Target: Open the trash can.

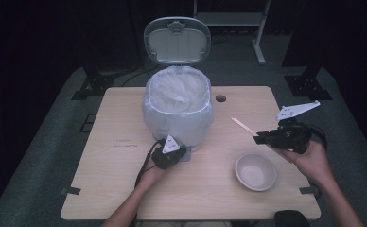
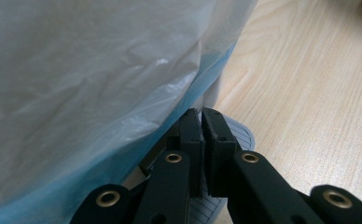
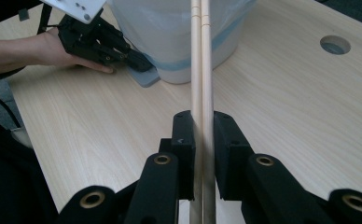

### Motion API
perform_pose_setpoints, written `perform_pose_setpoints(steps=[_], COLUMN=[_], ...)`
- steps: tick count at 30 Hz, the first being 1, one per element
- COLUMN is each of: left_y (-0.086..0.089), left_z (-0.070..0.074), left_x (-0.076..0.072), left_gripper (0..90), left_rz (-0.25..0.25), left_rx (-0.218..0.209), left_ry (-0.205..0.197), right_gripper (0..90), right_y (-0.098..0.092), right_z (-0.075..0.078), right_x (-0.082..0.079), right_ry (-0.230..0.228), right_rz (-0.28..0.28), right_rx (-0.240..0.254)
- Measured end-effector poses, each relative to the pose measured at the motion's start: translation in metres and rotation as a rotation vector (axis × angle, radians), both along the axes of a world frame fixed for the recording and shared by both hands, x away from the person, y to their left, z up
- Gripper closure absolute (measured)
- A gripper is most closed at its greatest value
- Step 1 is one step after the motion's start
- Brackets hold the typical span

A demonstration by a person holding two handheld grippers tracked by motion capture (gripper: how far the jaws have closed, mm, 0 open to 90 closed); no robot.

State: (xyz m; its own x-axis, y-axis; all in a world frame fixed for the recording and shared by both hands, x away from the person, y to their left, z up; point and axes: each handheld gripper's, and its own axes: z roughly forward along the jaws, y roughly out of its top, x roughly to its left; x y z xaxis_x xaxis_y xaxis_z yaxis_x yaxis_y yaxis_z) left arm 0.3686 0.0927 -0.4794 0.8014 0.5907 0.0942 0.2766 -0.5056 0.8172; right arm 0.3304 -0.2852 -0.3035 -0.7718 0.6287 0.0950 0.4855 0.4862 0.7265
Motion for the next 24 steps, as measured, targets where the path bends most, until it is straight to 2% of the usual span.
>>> perform_pose_setpoints(steps=[10,24], left_y=[0.000,0.001], left_z=[0.000,0.000], left_x=[0.000,0.000], left_gripper=[87.1,87.1], left_rz=[-0.002,0.000], left_rx=[0.000,0.004], left_ry=[-0.002,0.002], right_gripper=[79.2,79.2], right_y=[0.008,0.028], right_z=[0.016,0.046], right_x=[0.008,0.016], right_ry=[-0.018,-0.059], right_rz=[0.018,0.054], right_rx=[0.009,-0.013])
